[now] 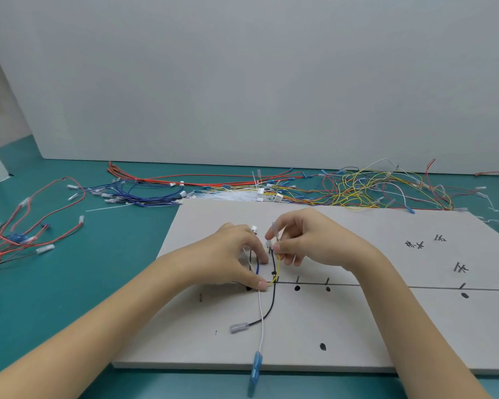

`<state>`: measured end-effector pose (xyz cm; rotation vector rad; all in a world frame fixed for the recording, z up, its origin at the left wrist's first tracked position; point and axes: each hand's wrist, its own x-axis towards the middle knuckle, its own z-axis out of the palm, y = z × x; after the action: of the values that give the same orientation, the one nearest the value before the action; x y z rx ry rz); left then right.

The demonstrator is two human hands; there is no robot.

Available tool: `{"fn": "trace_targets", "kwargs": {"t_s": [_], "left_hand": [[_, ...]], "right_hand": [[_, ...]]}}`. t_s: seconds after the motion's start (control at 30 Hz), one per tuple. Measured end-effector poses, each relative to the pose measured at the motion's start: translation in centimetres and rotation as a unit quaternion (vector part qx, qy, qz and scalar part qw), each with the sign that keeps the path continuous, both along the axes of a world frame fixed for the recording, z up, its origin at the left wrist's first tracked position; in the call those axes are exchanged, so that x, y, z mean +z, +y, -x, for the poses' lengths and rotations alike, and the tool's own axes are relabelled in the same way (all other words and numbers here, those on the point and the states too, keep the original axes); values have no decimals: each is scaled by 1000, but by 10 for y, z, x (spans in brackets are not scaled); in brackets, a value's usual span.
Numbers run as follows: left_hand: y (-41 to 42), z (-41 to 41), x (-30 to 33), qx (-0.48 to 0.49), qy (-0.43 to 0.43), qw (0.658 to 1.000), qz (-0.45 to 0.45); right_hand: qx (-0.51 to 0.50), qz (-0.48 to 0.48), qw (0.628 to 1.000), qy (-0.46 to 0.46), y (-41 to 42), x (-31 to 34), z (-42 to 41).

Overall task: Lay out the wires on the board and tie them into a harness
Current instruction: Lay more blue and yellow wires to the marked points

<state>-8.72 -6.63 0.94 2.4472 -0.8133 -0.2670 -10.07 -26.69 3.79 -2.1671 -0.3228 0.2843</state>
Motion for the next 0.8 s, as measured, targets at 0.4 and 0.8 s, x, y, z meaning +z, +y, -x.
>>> {"fn": "trace_targets", "kwargs": {"t_s": [0.4, 0.8], "left_hand": [[-4, 3, -1, 13, 23, 1000, 8], [-3, 6, 4, 39, 4, 998, -47]], "right_hand": [[-34, -1, 996, -81, -1, -14, -12], [-87, 10, 991, -104, 3, -31, -24]]}}
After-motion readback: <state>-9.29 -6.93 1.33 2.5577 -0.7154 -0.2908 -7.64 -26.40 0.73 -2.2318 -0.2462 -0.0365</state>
